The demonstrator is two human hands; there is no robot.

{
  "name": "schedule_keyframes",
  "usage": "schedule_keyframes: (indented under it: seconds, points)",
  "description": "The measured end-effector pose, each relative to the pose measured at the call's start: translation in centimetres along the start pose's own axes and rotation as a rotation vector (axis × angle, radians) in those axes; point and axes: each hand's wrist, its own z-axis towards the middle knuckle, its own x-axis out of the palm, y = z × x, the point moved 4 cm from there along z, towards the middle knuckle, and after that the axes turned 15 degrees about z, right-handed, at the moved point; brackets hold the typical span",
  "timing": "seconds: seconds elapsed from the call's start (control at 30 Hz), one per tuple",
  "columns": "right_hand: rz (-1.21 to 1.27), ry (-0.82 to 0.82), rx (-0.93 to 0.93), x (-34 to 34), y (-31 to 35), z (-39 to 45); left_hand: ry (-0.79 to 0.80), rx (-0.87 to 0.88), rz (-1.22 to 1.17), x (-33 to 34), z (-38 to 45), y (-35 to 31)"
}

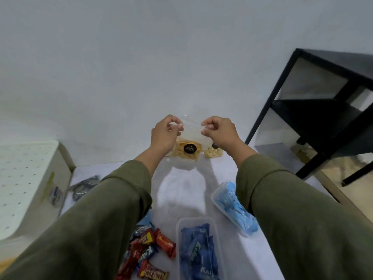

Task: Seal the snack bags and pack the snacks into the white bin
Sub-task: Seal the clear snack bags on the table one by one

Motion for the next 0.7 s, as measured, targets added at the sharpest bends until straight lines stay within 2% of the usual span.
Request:
schedule_keyframes:
  seconds: [0.2,0.3,0.7]
  points:
    - [0.018,0.106,-0.118,-0.9,5.6,-0.3,-0.088,0.056,-0.069,-2.9,-0.9,-4.3]
    - [-0.026,0.108,-0.159,-0.7,7.1,-0.3,-0.121,0.081,-0.061,-3.6,-1.3,-5.9]
    - [-0.064,0.156,-0.162,-0.8,7.4,-0.8,-0.161,0.059,0.003,-3.4,-2.9,-6.6]
